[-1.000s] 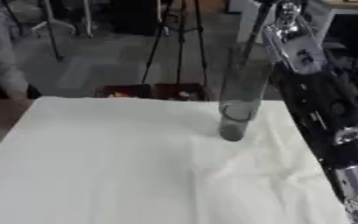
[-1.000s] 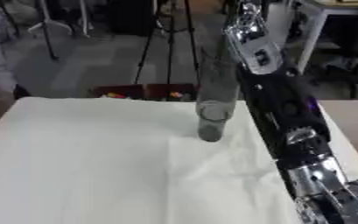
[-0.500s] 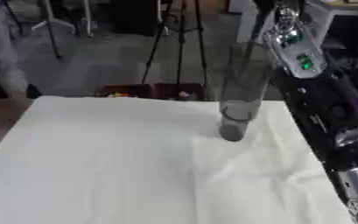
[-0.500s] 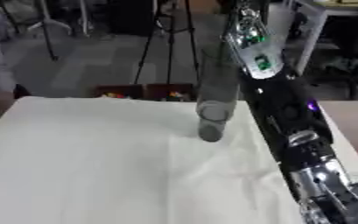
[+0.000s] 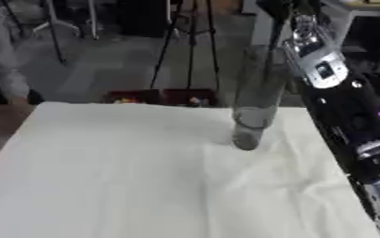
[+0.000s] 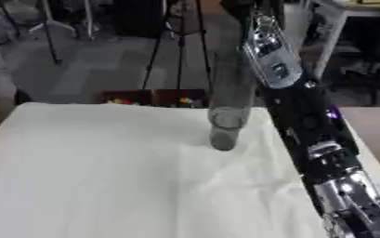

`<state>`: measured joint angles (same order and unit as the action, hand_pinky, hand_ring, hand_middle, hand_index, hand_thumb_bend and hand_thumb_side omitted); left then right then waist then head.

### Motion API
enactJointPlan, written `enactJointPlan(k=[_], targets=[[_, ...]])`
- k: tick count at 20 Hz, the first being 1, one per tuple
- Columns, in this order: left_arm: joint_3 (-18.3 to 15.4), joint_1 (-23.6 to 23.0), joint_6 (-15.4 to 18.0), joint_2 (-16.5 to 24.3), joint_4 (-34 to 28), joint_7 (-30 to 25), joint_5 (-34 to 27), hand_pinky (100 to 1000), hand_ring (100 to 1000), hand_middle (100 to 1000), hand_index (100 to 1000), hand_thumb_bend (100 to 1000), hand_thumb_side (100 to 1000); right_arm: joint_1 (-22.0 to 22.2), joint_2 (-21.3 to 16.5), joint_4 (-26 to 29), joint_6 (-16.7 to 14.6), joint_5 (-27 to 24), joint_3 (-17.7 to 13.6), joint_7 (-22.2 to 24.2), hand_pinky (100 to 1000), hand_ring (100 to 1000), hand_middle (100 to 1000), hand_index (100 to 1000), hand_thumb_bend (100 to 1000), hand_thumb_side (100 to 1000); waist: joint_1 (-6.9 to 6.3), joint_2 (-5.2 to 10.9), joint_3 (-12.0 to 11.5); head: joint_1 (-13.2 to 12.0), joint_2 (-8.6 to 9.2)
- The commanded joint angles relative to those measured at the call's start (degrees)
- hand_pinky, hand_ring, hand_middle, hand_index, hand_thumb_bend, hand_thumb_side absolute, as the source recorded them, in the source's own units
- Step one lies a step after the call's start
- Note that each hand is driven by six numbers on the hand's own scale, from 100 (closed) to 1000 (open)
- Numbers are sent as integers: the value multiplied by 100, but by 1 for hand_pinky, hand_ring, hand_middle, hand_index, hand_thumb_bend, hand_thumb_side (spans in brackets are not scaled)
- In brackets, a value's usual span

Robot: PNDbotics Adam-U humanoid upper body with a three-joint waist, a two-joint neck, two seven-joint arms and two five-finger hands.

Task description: Arrange flowers into the vase.

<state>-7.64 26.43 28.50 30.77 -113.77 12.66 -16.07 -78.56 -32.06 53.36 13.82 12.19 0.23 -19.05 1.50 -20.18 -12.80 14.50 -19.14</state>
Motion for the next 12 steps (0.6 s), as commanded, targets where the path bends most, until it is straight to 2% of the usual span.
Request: enactJointPlan(k=[1,5,6,12], targets=[[-66,27,-5,155,-83,24,0,791,933,943,969,100,1000,-144,-192,59,62,128,-12,247,726,737,676,310,220,427,56,68,9,-13,39],[-66,25,-5,159,-83,29,11,790,933,943,970,100,1000,-148,-211,40,209,329,-71,463,757,767,696,319,206,425,52,82,20,-25,45],[-66,24,-5,160,-83,30,12,790,933,943,970,100,1000,-145,-214,33,239,370,-78,489,801,807,731,327,188,430,52,84,22,-27,47],[-68,16,-5,158,-83,37,16,790,933,943,970,100,1000,-148,-221,25,341,540,-108,614,801,807,731,327,188,430,52,88,27,-32,49]])
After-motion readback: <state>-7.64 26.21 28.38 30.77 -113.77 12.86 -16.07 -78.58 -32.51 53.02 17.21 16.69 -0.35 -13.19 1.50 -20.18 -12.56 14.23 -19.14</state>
